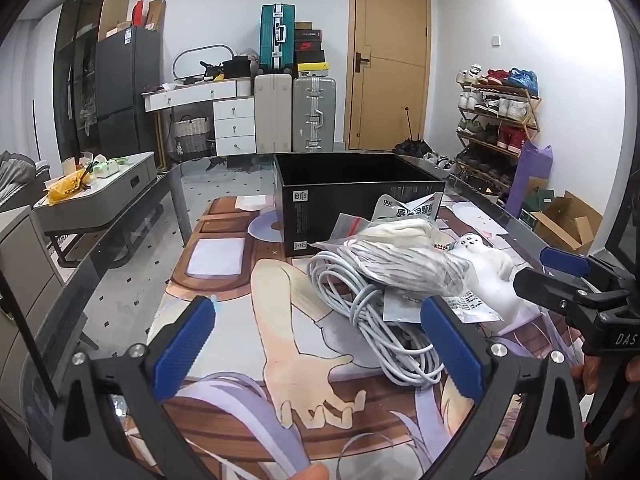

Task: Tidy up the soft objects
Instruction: 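Move the right gripper toward the white plush toy with blue tail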

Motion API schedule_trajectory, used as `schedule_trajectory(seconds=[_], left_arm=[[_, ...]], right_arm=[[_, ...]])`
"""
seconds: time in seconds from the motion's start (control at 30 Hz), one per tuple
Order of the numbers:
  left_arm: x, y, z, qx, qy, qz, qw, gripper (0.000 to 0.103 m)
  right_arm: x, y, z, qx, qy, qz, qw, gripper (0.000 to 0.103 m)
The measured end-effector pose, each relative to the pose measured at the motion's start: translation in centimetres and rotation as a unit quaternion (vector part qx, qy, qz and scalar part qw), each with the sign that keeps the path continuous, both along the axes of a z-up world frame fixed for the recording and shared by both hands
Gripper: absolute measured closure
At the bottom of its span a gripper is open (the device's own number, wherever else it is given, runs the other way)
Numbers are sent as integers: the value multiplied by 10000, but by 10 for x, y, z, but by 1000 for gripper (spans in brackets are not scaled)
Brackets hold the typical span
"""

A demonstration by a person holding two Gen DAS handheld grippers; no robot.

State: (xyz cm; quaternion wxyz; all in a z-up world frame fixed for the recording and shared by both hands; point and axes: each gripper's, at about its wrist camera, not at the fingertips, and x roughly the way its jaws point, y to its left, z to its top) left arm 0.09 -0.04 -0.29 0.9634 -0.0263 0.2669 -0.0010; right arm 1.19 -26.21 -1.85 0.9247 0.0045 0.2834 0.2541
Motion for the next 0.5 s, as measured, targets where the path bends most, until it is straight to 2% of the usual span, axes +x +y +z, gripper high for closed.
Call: schedule_trajectory(seconds=[0.5], left_arm=[[1,0,-2,29,7,-5,10000,0]], right_arm=[[3,-1,-1,-26,2,-13,10000,0]])
